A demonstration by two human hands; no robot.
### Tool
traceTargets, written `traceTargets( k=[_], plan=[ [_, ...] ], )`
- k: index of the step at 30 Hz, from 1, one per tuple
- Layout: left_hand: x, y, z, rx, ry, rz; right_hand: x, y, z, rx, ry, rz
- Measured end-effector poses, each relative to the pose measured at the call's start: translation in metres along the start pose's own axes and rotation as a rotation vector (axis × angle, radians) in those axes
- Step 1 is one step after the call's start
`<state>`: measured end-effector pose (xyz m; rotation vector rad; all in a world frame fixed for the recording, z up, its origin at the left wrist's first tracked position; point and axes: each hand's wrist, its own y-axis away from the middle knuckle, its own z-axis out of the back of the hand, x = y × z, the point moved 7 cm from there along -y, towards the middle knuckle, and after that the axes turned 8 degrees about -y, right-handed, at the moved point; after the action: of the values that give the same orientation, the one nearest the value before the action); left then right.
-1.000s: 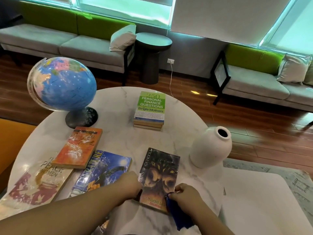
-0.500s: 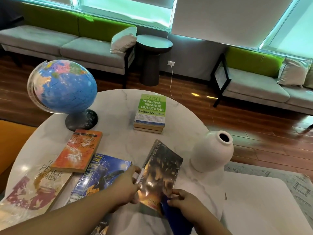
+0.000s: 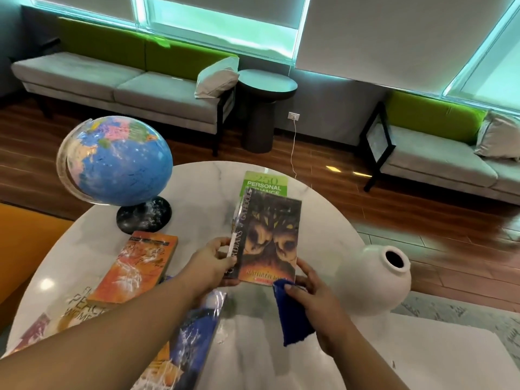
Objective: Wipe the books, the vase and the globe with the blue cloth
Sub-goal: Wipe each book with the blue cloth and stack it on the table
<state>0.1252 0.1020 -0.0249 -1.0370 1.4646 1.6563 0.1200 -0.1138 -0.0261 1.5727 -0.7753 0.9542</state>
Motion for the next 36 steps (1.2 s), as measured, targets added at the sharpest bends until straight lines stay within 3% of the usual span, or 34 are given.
traceTargets(
  k=[3,7,11,20,36],
  plan=[
    [-0.018,-0.026,0.002,-0.065,0.029,0.008,0.025,-0.024,-0.003,-0.025,0.028,0.003],
    [-0.018,-0.066,0.002,-0.105,0.081,0.156,0.04,-0.063,-0.01,-0.097,0.074,-0.085],
    [-0.024,-0.1,0.009,-0.183,0.018,0.149,0.057,-0.093,-0.02,-0.106,0.117,-0.088],
    [-0.044,-0.135,0.001,-0.042,-0.27,0.054,0.08,-0.135,-0.028,-0.105,0.098,-0.059],
    [-0.034,-0.139,-0.001,0.031,-0.478,0.035,0.061,-0.131,-0.023,-0.023,0.161,-0.104]
  ],
)
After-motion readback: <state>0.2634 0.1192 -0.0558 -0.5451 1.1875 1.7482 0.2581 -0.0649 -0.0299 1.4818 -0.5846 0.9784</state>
